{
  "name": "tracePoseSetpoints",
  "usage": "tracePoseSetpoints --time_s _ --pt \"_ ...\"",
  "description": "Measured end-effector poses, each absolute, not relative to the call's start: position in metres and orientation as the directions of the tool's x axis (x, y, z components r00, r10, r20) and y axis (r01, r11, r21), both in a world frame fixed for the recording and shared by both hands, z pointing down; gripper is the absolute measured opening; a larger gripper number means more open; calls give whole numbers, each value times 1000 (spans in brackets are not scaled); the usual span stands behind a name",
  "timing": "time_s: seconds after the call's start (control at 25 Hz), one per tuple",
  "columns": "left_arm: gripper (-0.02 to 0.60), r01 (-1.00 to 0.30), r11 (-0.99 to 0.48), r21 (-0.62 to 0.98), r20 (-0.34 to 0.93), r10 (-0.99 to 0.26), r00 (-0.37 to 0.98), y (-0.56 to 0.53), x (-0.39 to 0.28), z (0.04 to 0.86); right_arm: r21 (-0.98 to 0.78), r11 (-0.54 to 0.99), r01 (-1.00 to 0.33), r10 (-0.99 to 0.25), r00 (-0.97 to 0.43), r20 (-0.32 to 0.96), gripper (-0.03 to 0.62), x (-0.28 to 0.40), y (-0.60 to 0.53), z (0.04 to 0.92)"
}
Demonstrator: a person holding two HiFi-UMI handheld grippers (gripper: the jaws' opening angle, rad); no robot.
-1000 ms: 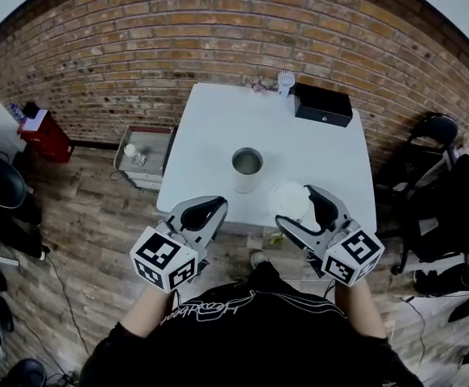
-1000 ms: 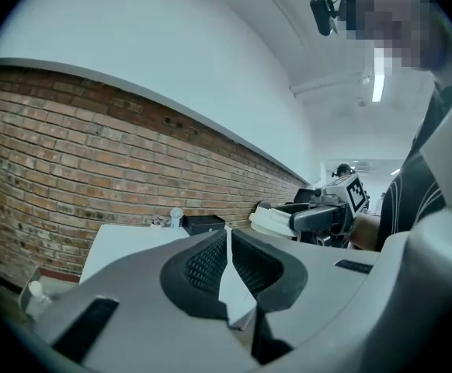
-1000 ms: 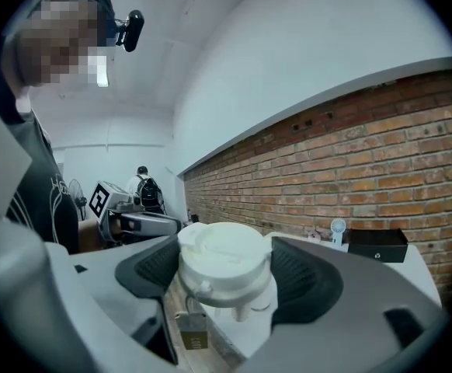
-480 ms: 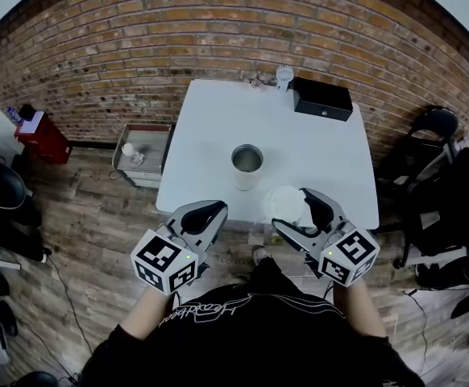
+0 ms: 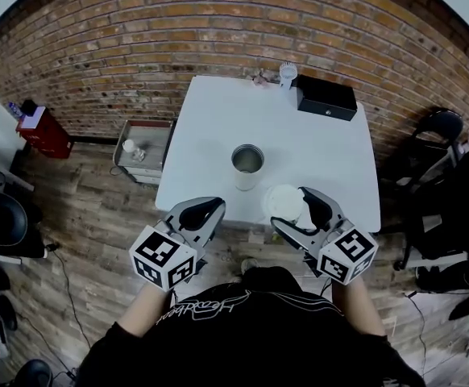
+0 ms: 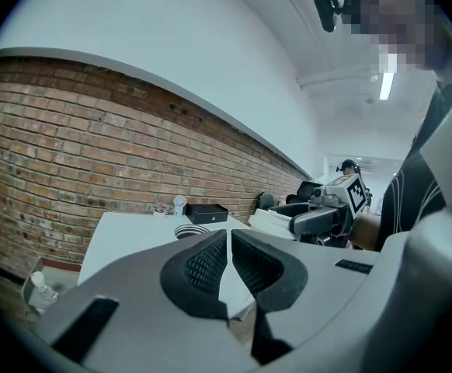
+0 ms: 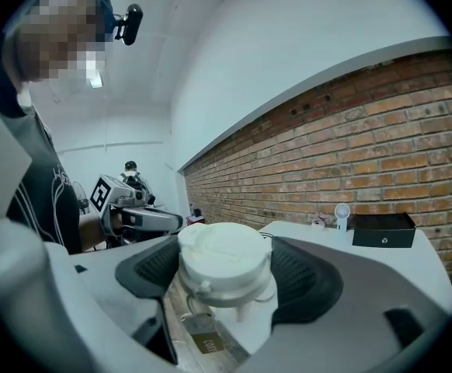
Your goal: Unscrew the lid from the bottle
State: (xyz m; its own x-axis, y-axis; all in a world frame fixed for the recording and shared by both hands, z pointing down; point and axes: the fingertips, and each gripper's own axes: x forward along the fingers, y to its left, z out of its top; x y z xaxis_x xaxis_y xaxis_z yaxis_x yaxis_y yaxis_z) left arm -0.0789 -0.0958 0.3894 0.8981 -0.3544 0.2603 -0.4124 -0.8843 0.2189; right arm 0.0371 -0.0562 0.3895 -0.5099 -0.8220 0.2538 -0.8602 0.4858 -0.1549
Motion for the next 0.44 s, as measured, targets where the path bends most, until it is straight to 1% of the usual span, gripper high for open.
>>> tracePoseSetpoints --time_s 0.44 --pt "43 -418 -886 203 239 -369 898 -98 -72 377 -145 508 -849 -814 -528 241 368 40 -59 378"
